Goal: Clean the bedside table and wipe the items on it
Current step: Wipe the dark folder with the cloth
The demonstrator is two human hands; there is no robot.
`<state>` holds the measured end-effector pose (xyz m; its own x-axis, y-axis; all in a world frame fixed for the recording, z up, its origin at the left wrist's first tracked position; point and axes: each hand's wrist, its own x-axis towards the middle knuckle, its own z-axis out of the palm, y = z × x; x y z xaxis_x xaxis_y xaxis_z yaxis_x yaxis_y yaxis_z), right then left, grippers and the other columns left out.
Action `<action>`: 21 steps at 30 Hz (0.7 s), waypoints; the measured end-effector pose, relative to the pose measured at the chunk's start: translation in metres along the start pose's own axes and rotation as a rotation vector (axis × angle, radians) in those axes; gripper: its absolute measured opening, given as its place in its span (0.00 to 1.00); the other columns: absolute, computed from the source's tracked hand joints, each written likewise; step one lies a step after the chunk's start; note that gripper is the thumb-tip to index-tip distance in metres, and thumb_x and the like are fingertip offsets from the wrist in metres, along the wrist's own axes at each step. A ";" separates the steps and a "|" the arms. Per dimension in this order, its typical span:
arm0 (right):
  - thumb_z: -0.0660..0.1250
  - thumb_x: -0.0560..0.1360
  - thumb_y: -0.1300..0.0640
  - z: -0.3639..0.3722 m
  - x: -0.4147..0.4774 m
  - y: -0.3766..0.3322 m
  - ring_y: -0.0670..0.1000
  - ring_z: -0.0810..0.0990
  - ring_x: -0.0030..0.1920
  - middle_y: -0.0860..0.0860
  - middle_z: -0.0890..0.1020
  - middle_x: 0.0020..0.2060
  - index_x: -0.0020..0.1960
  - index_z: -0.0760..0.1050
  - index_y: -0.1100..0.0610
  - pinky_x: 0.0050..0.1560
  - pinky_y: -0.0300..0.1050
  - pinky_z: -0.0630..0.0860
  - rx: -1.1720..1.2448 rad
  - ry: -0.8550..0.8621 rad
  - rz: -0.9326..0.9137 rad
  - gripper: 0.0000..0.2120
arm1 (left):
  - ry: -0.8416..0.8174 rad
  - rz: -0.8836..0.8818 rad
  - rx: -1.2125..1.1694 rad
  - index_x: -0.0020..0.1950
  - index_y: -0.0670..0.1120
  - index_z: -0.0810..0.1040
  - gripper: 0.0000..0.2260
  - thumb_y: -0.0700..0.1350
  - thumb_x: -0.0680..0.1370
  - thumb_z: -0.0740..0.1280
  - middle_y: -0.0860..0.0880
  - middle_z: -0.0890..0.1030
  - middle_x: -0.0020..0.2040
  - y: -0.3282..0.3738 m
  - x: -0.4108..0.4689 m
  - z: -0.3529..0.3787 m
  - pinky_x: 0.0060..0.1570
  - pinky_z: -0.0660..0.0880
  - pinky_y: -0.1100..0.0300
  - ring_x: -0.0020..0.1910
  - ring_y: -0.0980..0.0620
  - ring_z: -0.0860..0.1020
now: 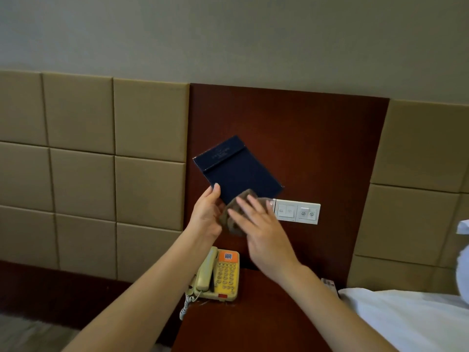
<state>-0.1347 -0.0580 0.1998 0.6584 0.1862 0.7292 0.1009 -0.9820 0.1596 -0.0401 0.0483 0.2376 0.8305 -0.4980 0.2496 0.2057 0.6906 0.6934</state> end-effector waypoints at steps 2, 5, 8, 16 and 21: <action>0.55 0.73 0.62 0.003 0.001 0.000 0.54 0.63 0.74 0.53 0.70 0.70 0.68 0.72 0.54 0.72 0.60 0.55 -0.072 -0.017 -0.098 0.24 | 0.001 -0.014 -0.004 0.58 0.44 0.75 0.11 0.45 0.83 0.56 0.44 0.81 0.50 0.000 -0.001 0.000 0.47 0.78 0.53 0.47 0.47 0.81; 0.54 0.73 0.62 0.000 0.001 0.017 0.52 0.62 0.74 0.52 0.69 0.71 0.69 0.70 0.52 0.73 0.59 0.57 -0.140 -0.006 -0.156 0.25 | -0.006 -0.011 0.004 0.63 0.44 0.73 0.13 0.45 0.83 0.56 0.44 0.81 0.52 0.001 -0.001 0.002 0.48 0.78 0.54 0.49 0.47 0.80; 0.51 0.74 0.63 0.001 -0.001 0.022 0.52 0.62 0.74 0.51 0.68 0.72 0.71 0.69 0.52 0.73 0.58 0.56 -0.121 0.019 -0.119 0.26 | -0.020 -0.008 0.036 0.63 0.45 0.74 0.12 0.45 0.83 0.56 0.45 0.81 0.52 0.004 -0.002 0.007 0.46 0.78 0.56 0.49 0.49 0.80; 0.52 0.80 0.67 -0.029 -0.013 0.083 0.55 0.72 0.66 0.54 0.75 0.65 0.70 0.69 0.53 0.66 0.47 0.66 0.913 0.325 1.041 0.22 | -0.057 -0.037 0.079 0.54 0.45 0.77 0.10 0.43 0.83 0.56 0.50 0.85 0.41 -0.008 -0.009 -0.017 0.35 0.79 0.63 0.38 0.55 0.83; 0.52 0.83 0.52 -0.046 -0.020 0.071 0.58 0.78 0.55 0.60 0.80 0.55 0.63 0.74 0.56 0.54 0.57 0.74 1.839 0.341 1.356 0.17 | -0.050 -0.077 0.193 0.59 0.44 0.76 0.11 0.42 0.82 0.57 0.47 0.83 0.51 -0.021 -0.013 -0.006 0.38 0.79 0.59 0.48 0.51 0.82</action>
<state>-0.1746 -0.1303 0.2276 0.8204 -0.5681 -0.0648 0.3267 0.5587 -0.7623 -0.0517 0.0435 0.2157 0.7886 -0.5739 0.2209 0.1606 0.5389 0.8269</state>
